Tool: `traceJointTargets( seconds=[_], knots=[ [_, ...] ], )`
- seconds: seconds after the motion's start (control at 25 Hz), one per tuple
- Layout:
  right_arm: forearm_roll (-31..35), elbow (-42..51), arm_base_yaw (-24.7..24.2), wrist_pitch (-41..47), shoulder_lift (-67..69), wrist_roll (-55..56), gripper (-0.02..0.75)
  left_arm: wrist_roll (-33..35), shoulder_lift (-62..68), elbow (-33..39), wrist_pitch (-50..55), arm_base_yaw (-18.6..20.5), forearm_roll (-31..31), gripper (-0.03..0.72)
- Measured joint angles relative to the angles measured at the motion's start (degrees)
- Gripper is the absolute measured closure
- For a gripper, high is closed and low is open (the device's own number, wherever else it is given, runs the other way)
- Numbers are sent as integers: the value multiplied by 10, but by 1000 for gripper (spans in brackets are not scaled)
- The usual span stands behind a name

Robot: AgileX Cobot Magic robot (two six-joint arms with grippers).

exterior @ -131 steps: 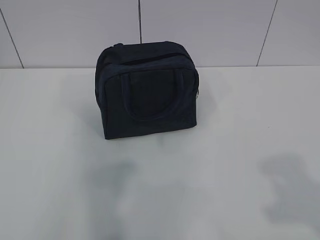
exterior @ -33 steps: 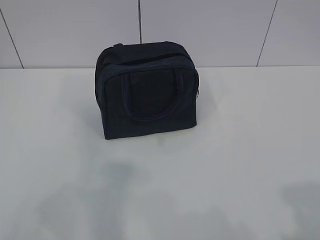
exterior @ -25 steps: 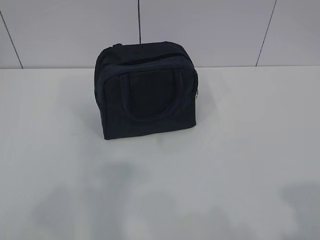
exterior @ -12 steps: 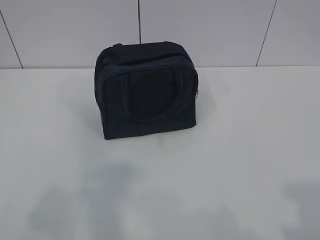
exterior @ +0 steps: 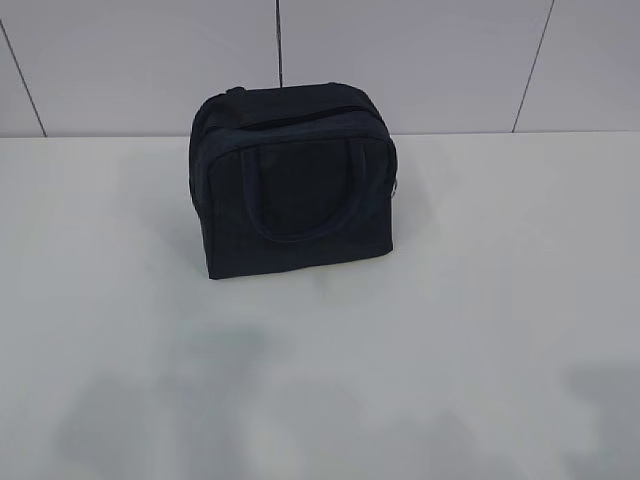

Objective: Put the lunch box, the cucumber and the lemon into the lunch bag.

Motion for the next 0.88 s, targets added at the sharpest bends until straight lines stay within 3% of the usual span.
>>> traceJointTargets(
  seconds=[0.88],
  knots=[
    [0,0,0,-1,0,0,423,0,0,0,0,0,-1,253]
  ],
)
